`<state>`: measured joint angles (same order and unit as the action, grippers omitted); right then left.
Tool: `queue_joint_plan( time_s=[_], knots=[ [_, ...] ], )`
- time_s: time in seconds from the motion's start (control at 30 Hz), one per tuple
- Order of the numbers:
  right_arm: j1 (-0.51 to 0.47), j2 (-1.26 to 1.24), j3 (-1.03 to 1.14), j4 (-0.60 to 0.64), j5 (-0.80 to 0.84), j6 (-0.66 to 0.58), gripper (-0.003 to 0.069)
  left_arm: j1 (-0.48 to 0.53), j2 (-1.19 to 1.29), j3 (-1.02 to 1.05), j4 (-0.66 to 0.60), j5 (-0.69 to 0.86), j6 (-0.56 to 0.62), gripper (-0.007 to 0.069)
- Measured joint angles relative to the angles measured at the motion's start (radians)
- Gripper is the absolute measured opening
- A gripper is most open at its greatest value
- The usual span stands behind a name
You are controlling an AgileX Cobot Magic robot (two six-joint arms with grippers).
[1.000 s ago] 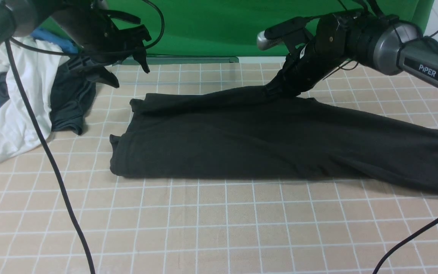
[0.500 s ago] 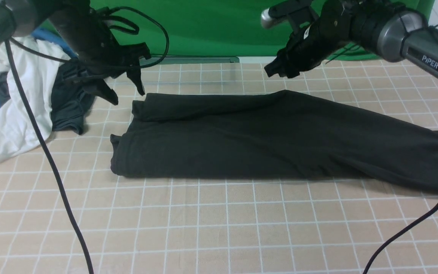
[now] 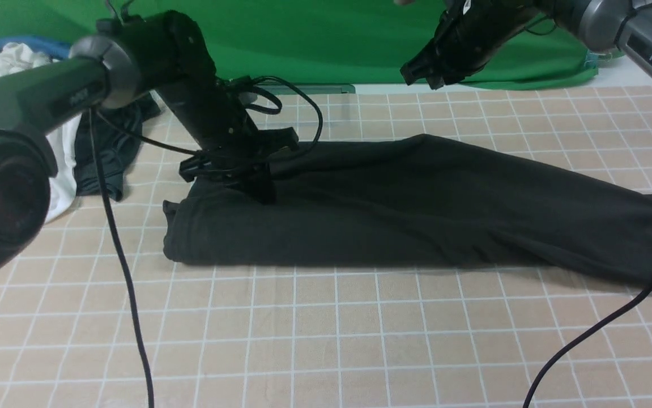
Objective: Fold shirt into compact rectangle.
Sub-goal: 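Fold the black garment in half by bringing its near edge over to the far edge, then pull the folded dark garment lengthwise by its ends to straighten it flat on the table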
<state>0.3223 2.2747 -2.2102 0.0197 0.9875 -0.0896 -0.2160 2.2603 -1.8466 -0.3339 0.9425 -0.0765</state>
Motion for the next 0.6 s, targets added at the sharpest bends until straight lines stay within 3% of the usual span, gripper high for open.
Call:
queue_joint_plan(
  time_s=[0.23, 0.3, 0.43, 0.6],
  knots=[
    [0.000, 0.000, -0.001, 0.000, 0.018, 0.000, 0.0027, 0.040, 0.020, 0.003, 0.045, -0.418, -0.012, 0.0015],
    [0.000, 0.000, -0.002, 0.000, 0.026, 0.000, 0.0027, 0.063, 0.014, 0.002, 0.048, -0.469, -0.034, 0.0015],
    [-0.001, 0.000, -0.005, -0.001, 0.060, 0.000, 0.0027, 0.102, -0.018, -0.027, 0.048, -0.367, -0.050, 0.0015],
    [-0.026, -0.002, -0.005, -0.001, 0.148, -0.003, 0.0027, 0.128, -0.118, -0.058, 0.070, -0.030, -0.042, 0.0015]
  ],
)
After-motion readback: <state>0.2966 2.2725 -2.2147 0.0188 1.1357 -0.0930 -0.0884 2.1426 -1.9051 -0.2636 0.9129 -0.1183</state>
